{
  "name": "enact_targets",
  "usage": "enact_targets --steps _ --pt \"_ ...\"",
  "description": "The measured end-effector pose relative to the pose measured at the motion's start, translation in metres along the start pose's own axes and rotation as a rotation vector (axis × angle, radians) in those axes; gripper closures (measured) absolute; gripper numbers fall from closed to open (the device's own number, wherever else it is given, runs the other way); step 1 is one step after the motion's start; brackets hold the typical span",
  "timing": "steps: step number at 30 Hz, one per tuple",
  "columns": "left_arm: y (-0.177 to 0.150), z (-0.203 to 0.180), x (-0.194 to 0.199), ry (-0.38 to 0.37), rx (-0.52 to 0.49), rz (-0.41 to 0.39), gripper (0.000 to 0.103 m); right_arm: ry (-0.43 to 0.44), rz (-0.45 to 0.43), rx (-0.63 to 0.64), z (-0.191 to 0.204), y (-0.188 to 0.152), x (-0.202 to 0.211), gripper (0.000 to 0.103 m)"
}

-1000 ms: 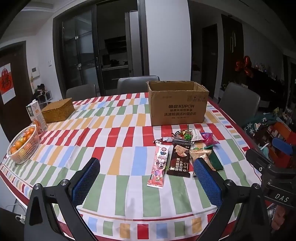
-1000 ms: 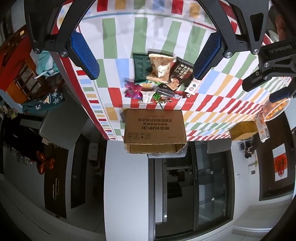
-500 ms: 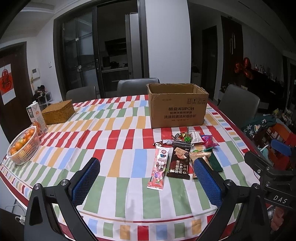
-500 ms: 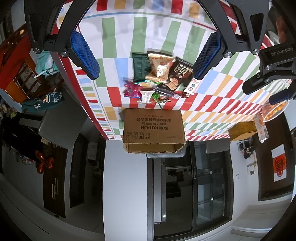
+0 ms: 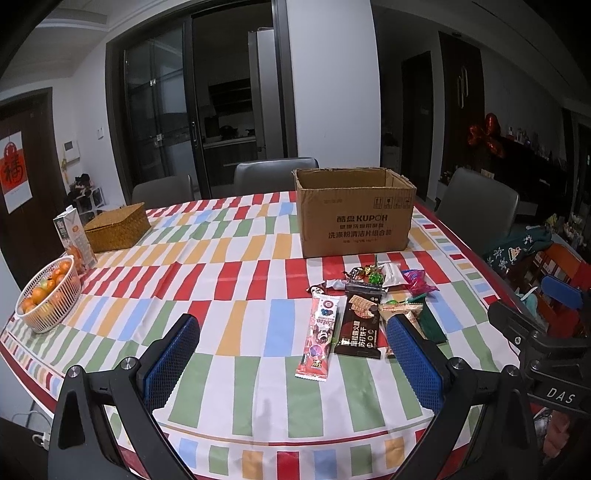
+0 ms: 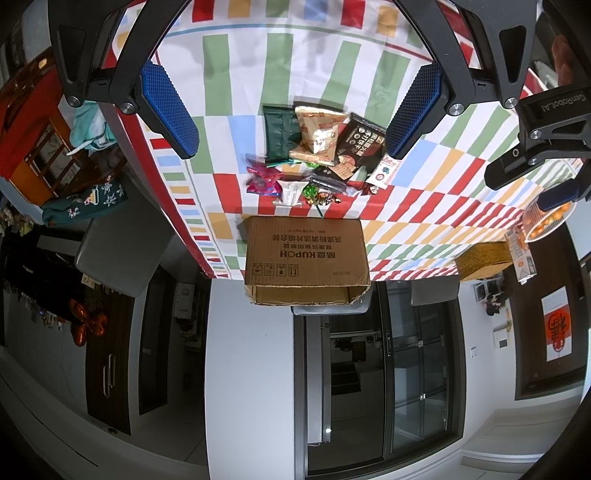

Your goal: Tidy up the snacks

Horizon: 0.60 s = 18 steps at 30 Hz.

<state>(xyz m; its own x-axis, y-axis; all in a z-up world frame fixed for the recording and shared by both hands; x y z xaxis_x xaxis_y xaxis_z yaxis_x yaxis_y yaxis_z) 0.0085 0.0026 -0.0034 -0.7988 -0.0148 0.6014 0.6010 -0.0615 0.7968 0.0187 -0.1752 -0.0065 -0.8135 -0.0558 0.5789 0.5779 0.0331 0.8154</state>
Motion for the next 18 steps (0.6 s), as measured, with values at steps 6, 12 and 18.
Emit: enact_targets --steps 6,12,18 --pt "-0.0002 0.0002 0.0000 0.000 0.000 0.000 0.000 0.002 0.000 -0.001 -0.0001 0.0002 0.0000 0.001" --pt "-0.0003 0.0001 0.0001 -0.001 0.001 0.000 0.000 0.002 0.001 -0.002 0.0000 -0.0002 -0.0002 0.001" --pt "-0.0004 -0.0002 0.0002 0.001 0.001 0.000 0.000 0.003 0.004 -0.002 0.0000 -0.0003 -0.0007 0.001"
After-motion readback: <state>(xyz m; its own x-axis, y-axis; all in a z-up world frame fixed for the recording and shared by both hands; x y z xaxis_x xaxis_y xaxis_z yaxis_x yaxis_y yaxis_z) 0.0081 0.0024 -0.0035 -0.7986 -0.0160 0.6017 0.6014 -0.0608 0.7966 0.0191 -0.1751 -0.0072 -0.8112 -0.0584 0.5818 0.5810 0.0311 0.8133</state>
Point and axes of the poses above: each gripper's, at about its wrist camera, not at the fingertips, and x roughly against the way its jaws point, z to its left, y to its top, the point moved 2 cm from there along -x, roughly the way its jaws point, and after that the axes turned 4 degrees about z, right-handed, at the moved point
